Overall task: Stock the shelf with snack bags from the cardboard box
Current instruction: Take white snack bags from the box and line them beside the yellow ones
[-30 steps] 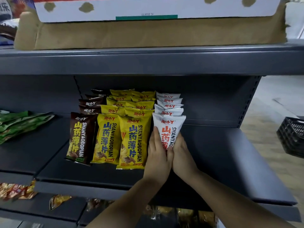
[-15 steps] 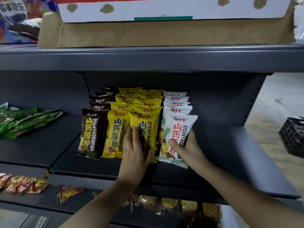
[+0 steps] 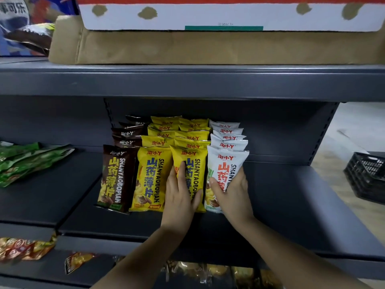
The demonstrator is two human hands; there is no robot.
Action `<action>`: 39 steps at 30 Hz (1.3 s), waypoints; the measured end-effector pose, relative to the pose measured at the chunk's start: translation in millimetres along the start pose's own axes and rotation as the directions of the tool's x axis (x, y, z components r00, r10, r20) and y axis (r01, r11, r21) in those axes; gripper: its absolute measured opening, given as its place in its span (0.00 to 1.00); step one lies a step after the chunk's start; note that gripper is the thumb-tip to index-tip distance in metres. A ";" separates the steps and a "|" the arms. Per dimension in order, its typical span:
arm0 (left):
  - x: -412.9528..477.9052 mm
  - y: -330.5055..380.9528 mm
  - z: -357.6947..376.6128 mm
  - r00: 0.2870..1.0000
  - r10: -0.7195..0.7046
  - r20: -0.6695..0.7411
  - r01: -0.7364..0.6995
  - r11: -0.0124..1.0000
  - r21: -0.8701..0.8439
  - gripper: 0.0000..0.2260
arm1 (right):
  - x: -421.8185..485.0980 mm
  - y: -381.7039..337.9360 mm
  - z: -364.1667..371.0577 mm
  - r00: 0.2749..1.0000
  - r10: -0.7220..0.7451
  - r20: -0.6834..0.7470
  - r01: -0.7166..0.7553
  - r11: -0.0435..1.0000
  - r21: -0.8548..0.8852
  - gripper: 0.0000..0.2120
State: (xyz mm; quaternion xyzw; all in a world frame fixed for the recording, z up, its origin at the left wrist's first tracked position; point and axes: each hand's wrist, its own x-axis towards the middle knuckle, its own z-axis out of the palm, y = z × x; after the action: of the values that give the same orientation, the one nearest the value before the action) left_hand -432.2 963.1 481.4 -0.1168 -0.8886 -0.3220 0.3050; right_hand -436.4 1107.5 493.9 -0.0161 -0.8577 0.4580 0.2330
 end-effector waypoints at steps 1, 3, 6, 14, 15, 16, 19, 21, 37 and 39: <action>-0.5 -0.6 -1.4 1.000 0.002 0.005 -0.002 1.000 -0.011 0.35 | -0.1 0.4 -1.1 1.000 -0.001 0.016 0.001 1.000 0.024 0.39; -3.3 -1.3 -7.2 0.998 0.010 0.062 -0.005 0.997 -0.081 0.38 | -0.4 2.9 -5.5 0.998 -0.007 0.058 0.000 0.994 0.106 0.37; -10.7 -6.1 -15.6 0.983 -0.006 0.184 0.038 0.984 -0.173 0.43 | -2.5 9.7 -14.8 0.987 -0.028 0.159 -0.002 0.982 0.190 0.34; -12.2 0.7 -34.2 0.957 -0.056 0.286 0.096 0.987 -0.128 0.44 | -6.8 -4.9 -34.5 0.985 -0.032 0.170 -0.025 0.947 0.322 0.20; -11.8 3.4 -39.2 0.968 -0.041 0.248 0.071 0.991 -0.113 0.41 | -5.3 -9.5 -37.3 0.993 -0.045 0.112 0.004 0.941 0.339 0.15; -10.4 3.9 -44.9 0.982 0.002 0.187 0.013 0.997 -0.078 0.38 | -2.0 -13.2 -41.0 0.999 -0.040 0.018 0.032 0.948 0.315 0.12; 2.7 -5.7 -61.5 0.991 0.130 -0.023 -0.131 0.990 -0.044 0.25 | 13.5 -26.3 -55.7 0.965 -0.083 -0.250 0.108 0.990 0.088 0.16; 19.8 -10.8 -72.6 0.991 0.125 -0.037 -0.128 0.988 -0.085 0.20 | 26.3 -46.0 -66.1 0.940 -0.209 -0.269 0.201 0.978 -0.060 0.15; 150.4 -2.0 -40.5 0.979 -0.101 0.178 0.055 0.967 0.247 0.09 | 124.2 -102.5 0.0 0.915 -0.145 0.377 0.383 0.604 -0.699 0.16; 156.5 -4.1 -37.9 0.981 -0.117 0.153 0.075 0.964 0.256 0.08 | 129.8 -99.0 2.9 0.930 -0.145 0.338 0.353 0.611 -0.708 0.14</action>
State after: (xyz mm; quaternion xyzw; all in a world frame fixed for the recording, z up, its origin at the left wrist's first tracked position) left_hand -539.2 937.2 598.9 -0.0606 -0.9490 -0.2116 0.2257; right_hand -534.9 1079.1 620.9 0.0653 -0.9851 0.0180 0.1580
